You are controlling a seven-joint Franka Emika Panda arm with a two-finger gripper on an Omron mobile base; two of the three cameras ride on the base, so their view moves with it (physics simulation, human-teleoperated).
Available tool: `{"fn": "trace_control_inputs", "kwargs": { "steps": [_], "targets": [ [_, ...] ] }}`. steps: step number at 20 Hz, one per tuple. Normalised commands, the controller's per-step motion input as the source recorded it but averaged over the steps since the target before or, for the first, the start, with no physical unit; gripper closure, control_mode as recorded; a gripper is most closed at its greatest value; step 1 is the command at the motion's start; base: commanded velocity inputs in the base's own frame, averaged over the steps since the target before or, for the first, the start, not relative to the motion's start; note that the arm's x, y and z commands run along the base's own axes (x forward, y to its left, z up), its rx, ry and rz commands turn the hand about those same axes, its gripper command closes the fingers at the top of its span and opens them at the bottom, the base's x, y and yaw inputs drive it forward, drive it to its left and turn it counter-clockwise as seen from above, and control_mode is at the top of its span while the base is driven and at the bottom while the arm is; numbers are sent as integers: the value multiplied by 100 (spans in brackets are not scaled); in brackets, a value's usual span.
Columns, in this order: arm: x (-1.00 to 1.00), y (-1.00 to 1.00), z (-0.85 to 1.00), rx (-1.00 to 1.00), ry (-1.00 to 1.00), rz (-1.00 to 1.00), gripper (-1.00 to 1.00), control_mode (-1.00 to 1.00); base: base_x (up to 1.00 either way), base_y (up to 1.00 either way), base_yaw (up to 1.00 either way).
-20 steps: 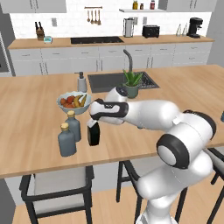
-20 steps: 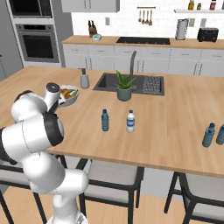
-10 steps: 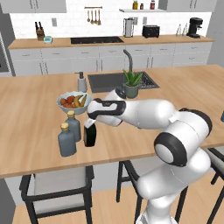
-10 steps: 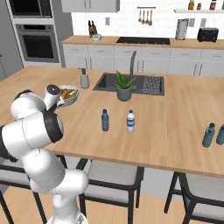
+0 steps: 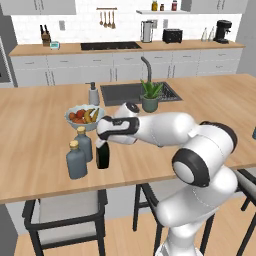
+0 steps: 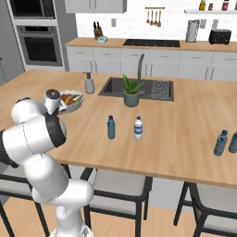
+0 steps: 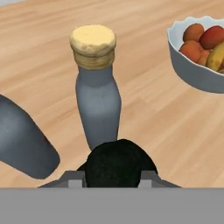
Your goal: Move the plastic bottles in the middle to the plastics group, and the glass bottles in the middle to the glass group.
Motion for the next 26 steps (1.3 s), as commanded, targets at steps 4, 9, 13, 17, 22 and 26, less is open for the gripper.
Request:
{"fn": "trace_control_inputs", "kwargs": {
  "steps": [4,9,13,17,22,26],
  "targets": [
    [0,1,-3,-1,0,0,100,-100,0,0,0],
    [0,0,0,-1,0,0,-100,-100,0,0,0],
    [0,0,14,-1,0,0,-100,-100,0,0,0],
    [-3,0,41,-1,0,0,-100,-100,0,0,0],
    [-13,-9,58,0,-1,0,-100,-100,0,0,0],
    [-23,-52,43,0,0,-1,-100,-100,0,0,0]
  ]
}}
